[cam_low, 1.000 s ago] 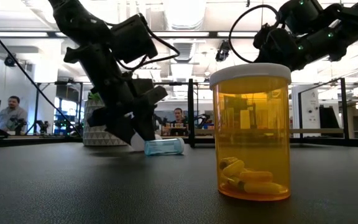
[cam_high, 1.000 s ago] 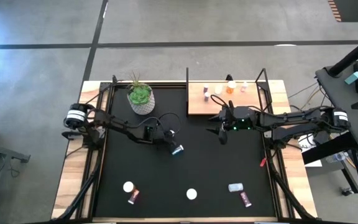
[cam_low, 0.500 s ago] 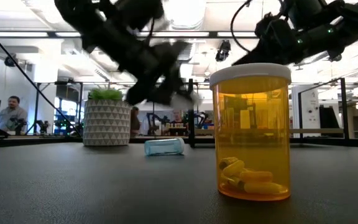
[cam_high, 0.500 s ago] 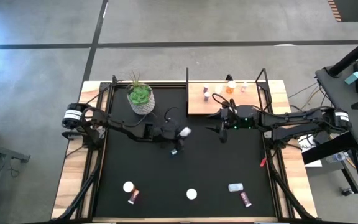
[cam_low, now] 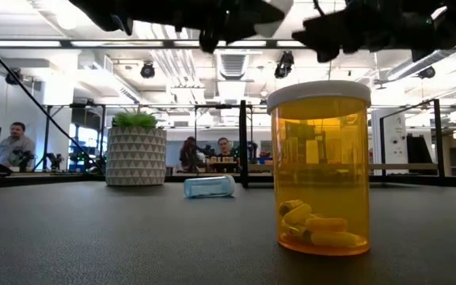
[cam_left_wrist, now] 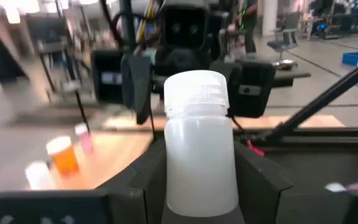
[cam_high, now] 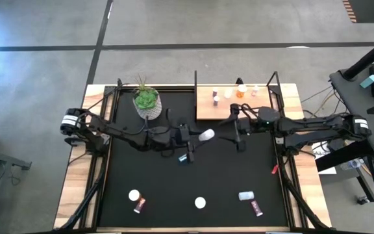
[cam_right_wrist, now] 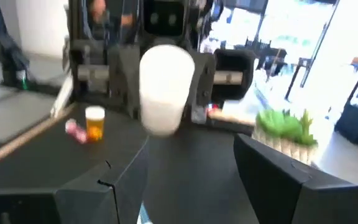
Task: Pick and place medicine bottles onto shelf by color
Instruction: Put the top white pill bottle on the shelf aligned with the other white pill bottle
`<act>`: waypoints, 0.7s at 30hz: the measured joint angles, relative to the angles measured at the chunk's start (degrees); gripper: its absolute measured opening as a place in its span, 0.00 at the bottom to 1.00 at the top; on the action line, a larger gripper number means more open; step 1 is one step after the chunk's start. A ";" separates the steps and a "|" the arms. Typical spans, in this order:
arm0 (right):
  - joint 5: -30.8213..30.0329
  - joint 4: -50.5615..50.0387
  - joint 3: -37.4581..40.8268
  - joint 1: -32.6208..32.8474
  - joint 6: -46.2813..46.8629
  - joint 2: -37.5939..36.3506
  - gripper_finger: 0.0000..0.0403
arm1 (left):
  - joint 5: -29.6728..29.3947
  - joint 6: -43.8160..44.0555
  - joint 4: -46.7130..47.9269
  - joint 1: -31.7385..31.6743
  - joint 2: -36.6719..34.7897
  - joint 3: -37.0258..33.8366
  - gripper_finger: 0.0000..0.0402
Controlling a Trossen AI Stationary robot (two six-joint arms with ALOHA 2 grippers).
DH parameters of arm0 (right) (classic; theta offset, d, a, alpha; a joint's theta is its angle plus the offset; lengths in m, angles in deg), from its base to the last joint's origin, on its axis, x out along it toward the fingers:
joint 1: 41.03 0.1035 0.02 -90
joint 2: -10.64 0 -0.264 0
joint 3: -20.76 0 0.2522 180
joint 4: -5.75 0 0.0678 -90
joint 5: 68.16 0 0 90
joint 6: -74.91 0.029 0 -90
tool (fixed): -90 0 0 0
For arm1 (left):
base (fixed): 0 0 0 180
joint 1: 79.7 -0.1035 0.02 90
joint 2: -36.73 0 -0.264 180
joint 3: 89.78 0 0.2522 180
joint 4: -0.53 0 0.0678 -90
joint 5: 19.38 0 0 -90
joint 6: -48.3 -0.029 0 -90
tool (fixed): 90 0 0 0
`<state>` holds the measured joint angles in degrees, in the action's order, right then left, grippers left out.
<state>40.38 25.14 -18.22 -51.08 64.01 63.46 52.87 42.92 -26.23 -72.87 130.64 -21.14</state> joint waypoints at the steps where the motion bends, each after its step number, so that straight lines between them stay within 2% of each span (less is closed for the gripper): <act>1: 0.00 1.20 -0.23 0.07 0.88 0.02 0.56 | 0.00 -1.39 -1.05 0.00 0.02 0.01 0.33; 7: -0.02 8.44 -1.71 1.19 8.27 2.56 0.56 | -0.16 -6.03 -4.87 -0.06 0.33 0.06 0.33; 14: -0.06 15.89 -3.03 2.80 10.67 6.49 0.56 | -0.12 -8.73 -8.62 -0.06 0.68 0.04 0.33; 21: -0.08 16.54 -7.48 3.76 11.38 11.34 0.56 | -0.09 -9.18 -9.72 -0.06 0.68 0.00 0.33</act>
<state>40.31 41.68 -25.69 -47.32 75.39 74.81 52.78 33.74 -35.95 -72.93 131.32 -21.14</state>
